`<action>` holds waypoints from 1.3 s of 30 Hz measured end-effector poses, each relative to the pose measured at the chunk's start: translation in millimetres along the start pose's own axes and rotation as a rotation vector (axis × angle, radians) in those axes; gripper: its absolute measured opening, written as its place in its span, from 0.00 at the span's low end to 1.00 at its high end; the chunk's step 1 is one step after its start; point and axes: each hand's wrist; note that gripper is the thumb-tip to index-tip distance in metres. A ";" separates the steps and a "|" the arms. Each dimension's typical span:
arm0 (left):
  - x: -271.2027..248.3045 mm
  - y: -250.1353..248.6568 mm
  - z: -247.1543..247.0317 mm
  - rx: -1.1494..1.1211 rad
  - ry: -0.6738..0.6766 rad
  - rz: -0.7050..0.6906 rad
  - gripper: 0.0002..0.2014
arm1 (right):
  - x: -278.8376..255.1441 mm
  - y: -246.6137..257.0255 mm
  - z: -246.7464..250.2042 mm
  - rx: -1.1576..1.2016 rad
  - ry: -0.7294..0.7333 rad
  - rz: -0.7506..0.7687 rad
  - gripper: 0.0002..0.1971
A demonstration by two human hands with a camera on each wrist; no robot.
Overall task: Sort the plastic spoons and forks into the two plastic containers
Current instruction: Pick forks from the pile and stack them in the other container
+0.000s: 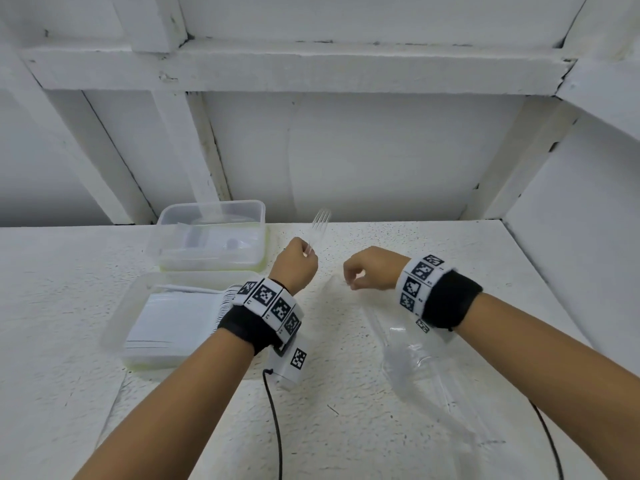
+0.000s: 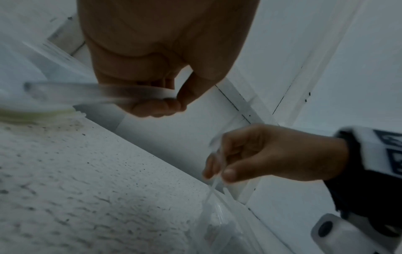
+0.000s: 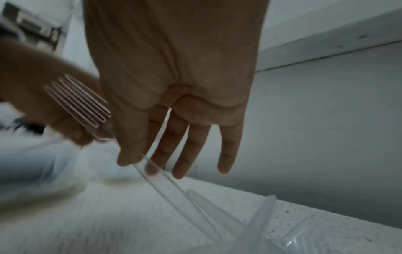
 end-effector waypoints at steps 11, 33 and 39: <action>13.5 -26.3 -49.7 0.405 0.141 -0.102 0.12 | -59.1 -22.9 31.7 1.208 -0.658 -0.092 0.08; -5.6 -26.1 -39.9 0.304 0.512 -0.088 0.08 | -44.7 -52.1 15.2 0.834 -0.554 -0.475 0.13; -27.4 -7.5 -22.7 0.226 0.505 0.023 0.06 | -25.7 -50.9 11.7 0.384 -0.340 -0.544 0.16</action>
Point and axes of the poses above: each hand's wrist, its own x-axis towards the middle knuckle, its own z-axis out of the back of the hand, y = z × x, and after that the axes turned 13 degrees about x, right-handed
